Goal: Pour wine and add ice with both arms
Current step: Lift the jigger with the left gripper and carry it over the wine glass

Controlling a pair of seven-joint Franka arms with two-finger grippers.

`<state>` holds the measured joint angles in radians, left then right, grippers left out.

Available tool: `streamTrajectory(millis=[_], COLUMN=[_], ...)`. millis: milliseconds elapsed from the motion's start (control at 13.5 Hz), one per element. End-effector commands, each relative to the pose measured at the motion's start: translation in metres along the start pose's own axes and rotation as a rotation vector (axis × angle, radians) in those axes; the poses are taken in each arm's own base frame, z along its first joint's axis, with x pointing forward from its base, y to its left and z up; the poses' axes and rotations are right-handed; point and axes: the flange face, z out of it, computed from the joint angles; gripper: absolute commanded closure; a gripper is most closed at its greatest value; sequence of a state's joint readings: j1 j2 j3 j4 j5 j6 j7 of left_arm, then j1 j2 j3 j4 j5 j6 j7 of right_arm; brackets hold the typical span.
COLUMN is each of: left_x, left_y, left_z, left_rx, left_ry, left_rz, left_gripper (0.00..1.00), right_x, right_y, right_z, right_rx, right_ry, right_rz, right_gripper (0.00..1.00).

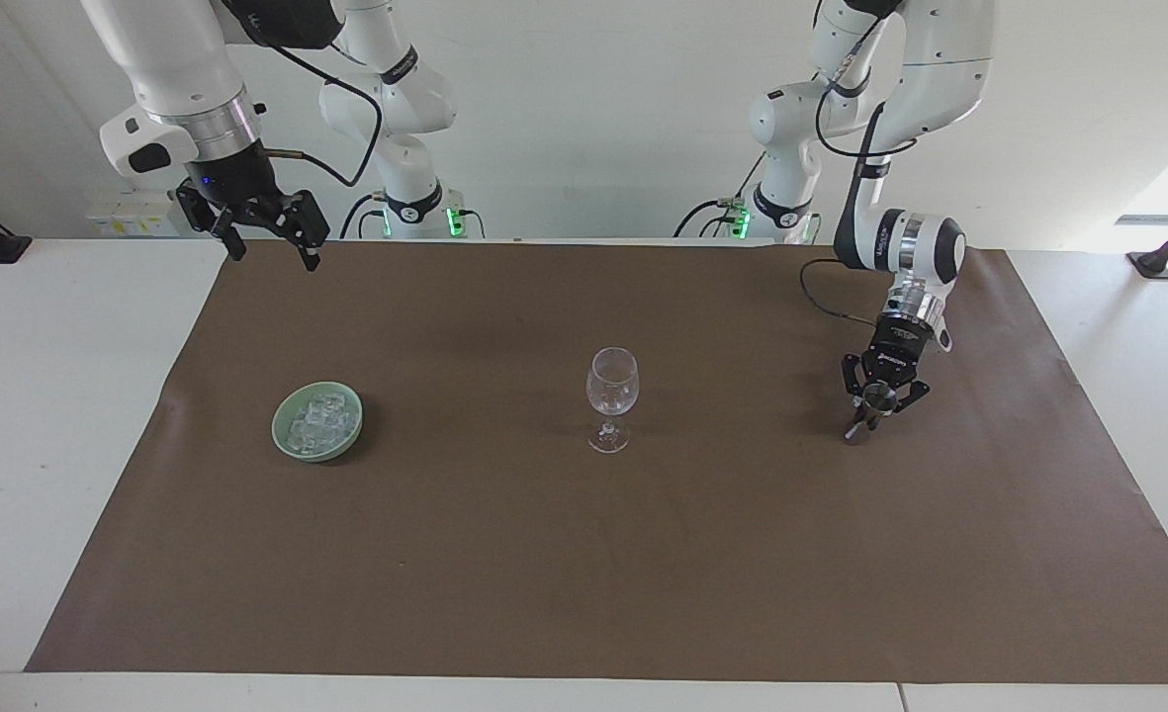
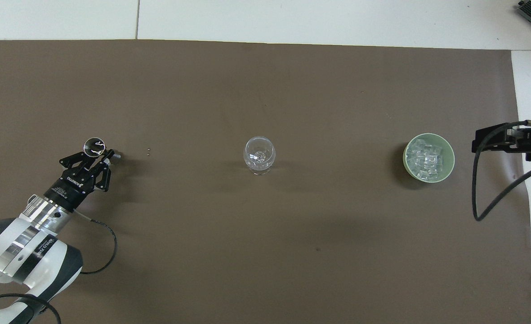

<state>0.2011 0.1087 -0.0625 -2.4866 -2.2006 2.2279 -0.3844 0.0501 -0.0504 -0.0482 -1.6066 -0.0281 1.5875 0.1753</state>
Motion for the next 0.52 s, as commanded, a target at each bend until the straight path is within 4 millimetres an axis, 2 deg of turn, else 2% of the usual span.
streamTrajectory(millis=[0,222,445], left_x=[-0.025,-0.05,-0.089], left_y=[-0.005,-0.024,-0.05], left_z=[0.027,0.048,0.067], left_rx=[0.025,0.054,0.068], left_ry=[-0.037,0.0,0.045], left_rz=[0.029,0.076,0.061], left_gripper=[1.0,1.0,1.0], right_x=[-0.006,-0.006,-0.006], right_y=[0.003,0.003,0.003], right_z=[0.0,0.0,0.0], right_rx=[-0.004,-0.004,-0.004], right_ry=[-0.006,-0.006,-0.006], right_rz=[-0.025,-0.025,-0.023], right_gripper=[0.0,0.0,0.0])
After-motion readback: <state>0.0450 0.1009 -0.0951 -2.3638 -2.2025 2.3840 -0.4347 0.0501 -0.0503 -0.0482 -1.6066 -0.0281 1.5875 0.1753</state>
